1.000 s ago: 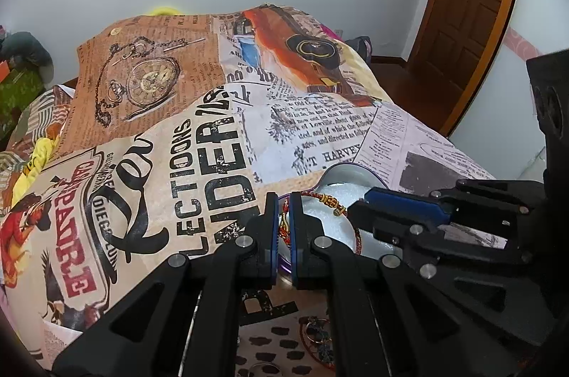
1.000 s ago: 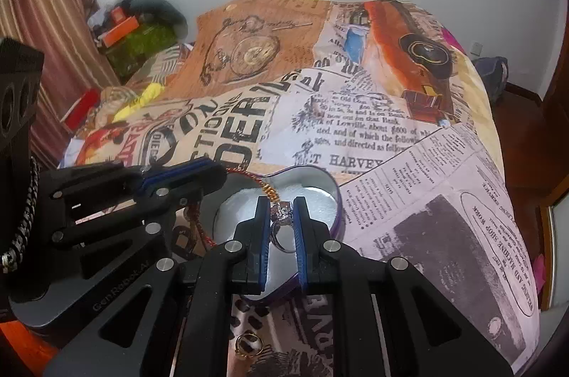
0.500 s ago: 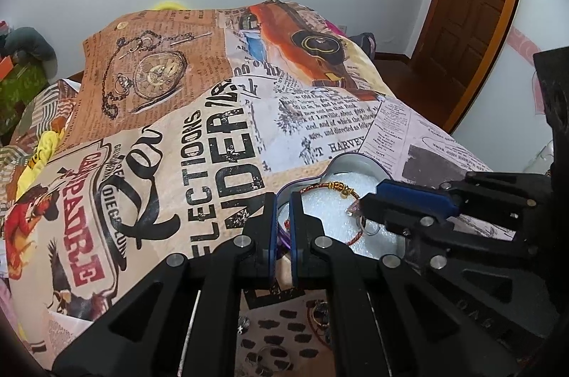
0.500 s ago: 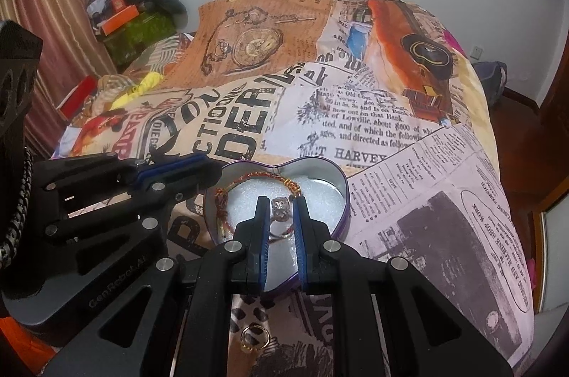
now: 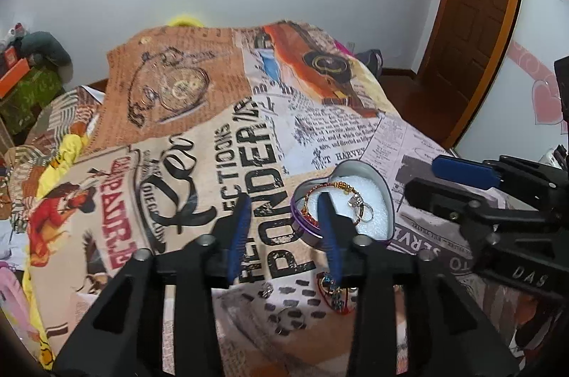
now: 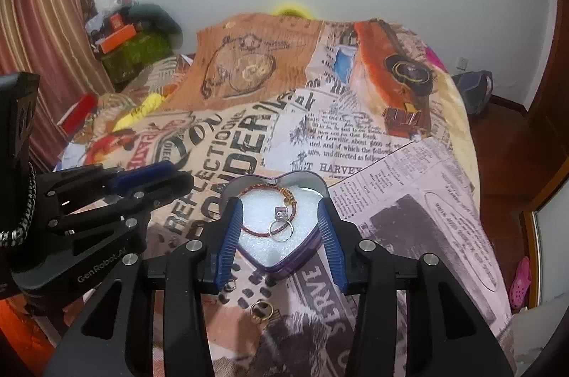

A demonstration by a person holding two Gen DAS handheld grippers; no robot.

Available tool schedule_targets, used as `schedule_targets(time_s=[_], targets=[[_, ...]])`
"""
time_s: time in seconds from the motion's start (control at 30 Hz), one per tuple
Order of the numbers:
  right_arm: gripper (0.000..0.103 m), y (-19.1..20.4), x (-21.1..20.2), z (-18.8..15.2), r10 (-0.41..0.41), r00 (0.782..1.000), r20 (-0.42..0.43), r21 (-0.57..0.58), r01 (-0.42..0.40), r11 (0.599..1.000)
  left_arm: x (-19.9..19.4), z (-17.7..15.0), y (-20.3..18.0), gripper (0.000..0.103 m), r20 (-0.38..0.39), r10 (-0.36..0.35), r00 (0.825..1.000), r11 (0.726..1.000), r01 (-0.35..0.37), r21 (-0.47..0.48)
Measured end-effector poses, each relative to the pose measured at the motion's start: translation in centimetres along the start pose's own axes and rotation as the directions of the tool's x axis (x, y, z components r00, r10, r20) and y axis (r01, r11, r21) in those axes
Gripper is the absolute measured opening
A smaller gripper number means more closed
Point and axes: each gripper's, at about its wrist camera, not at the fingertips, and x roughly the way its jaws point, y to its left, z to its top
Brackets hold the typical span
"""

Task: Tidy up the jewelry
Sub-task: 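Open the left tool over the tin while the right tool releases its ring, then lower the left tool onto a silver ring on the bed and close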

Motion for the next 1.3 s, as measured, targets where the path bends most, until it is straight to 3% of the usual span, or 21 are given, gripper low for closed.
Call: schedule_targets(time_s=[0.4,0.7,1.3], targets=[[0.042,0.5,-3.6,-0.8,-0.037,0.998,0.055,-0.002,0.038,0.999,-4.2,-1.0,1.0,0.049,0.033,0.035,0.999,0.999,-0.036,0.031],[0.043,-0.8,-4.1,-2.3,-0.071,0.997,0.033,0.025,0.07,0.997,-3.4,-3.2,3.7,0.049,-0.04,0.073,0.997,0.997,-0.073,-0.013],[0.043,-0.8,-0.6,-7.5,-0.035,0.99,-0.135,0.035,0.04,0.999,-0.3,-8.3,1.4,0.049,-0.18,-0.054,0.982,0.998,0.049,-0.032]])
